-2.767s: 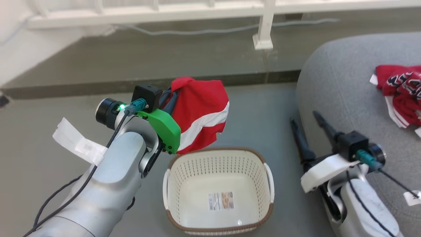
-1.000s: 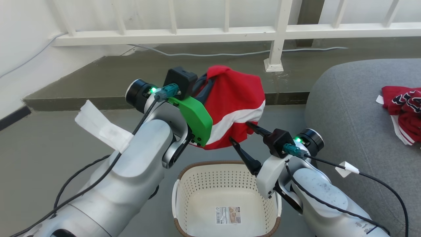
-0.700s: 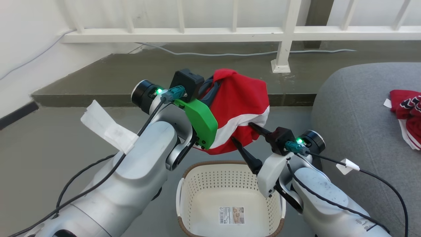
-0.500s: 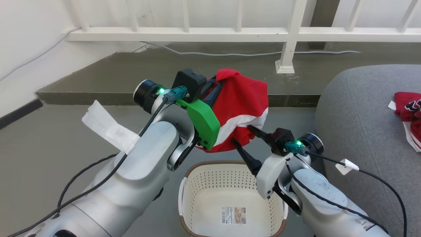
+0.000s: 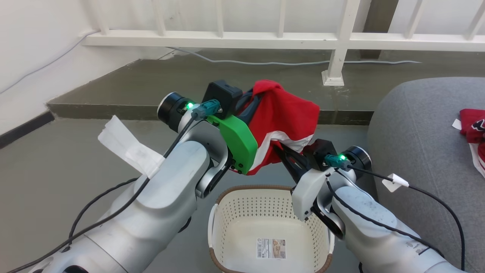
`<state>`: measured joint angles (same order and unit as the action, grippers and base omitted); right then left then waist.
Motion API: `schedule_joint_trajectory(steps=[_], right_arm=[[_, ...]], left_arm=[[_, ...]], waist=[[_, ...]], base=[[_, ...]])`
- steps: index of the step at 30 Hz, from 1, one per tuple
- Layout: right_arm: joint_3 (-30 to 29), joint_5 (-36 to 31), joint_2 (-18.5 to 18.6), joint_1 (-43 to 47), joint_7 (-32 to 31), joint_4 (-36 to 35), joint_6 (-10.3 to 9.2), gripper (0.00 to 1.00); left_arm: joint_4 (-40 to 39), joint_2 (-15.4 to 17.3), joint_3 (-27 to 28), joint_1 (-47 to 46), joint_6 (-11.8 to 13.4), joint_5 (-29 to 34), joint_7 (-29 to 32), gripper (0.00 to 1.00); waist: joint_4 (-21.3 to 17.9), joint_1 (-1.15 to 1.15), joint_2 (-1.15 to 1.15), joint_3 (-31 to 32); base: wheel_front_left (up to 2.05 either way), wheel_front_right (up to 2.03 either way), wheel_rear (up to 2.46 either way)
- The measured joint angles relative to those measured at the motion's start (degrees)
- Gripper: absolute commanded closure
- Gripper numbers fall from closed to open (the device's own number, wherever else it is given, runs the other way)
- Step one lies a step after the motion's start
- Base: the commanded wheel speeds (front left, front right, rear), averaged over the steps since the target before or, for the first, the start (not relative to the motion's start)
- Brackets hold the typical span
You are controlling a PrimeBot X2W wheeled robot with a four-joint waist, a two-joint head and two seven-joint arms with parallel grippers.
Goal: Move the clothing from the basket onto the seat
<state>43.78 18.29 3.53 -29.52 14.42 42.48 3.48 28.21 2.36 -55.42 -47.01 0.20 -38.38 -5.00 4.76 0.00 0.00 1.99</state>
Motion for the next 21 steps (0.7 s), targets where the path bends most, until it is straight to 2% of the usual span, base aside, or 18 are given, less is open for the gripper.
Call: schedule_joint_trajectory(steps=[7, 16, 17, 18, 19, 20, 21], right_arm=[[0.16, 0.54, 0.0, -0.94, 0.0, -1.25, -0.13, 1.0], [-6.1, 0.52, 0.8, -2.25, 0.0, -4.3, -2.66, 1.0], [-6.71, 0.51, 1.41, -2.31, 0.0, -4.87, -2.78, 1.0], [-7.42, 0.51, 2.07, -2.36, 0.0, -5.46, -3.16, 1.0], [-8.16, 0.49, 2.75, -2.44, 0.0, -6.0, -3.37, 1.0], [-8.81, 0.48, 3.46, -2.59, 0.0, -6.57, -3.63, 1.0], [-9.43, 0.43, 4.11, -2.79, 0.0, -7.19, -3.66, 1.0]], left_arm=[[0.53, 0.16, 1.38, 0.27, 1.45, -0.71, 0.0, 1.0], [0.94, 0.94, 2.76, 2.91, 2.47, -2.43, -0.18, 1.0], [0.94, 1.0, 2.86, 3.07, 2.7, -2.54, -0.19, 0.9], [0.94, 1.05, 2.91, 3.18, 2.85, -2.54, -0.42, 0.67], [0.88, 1.09, 3.11, 3.42, 2.85, -2.67, -0.69, 0.28], [0.85, 1.08, 3.15, 3.7, 2.85, -2.81, -0.88, 0.0], [0.79, 1.05, 3.24, 4.0, 2.85, -3.0, -1.08, 0.0]], waist=[[-1.7, 0.0, 0.0, -0.06], [-5.57, 0.0, 0.0, -0.22], [-6.09, 0.0, 0.0, -0.24], [-6.6, 0.0, 0.0, -0.27], [-7.12, 0.0, 0.0, -0.29], [-7.66, 0.0, 0.0, -0.31], [-8.19, 0.0, 0.0, -0.33]], base=[[0.0, 0.0, 0.0], [0.0, 0.0, 0.0], [0.0, 0.0, 0.0], [0.0, 0.0, 0.0], [0.0, 0.0, 0.0], [0.0, 0.0, 0.0], [0.0, 0.0, 0.0]])
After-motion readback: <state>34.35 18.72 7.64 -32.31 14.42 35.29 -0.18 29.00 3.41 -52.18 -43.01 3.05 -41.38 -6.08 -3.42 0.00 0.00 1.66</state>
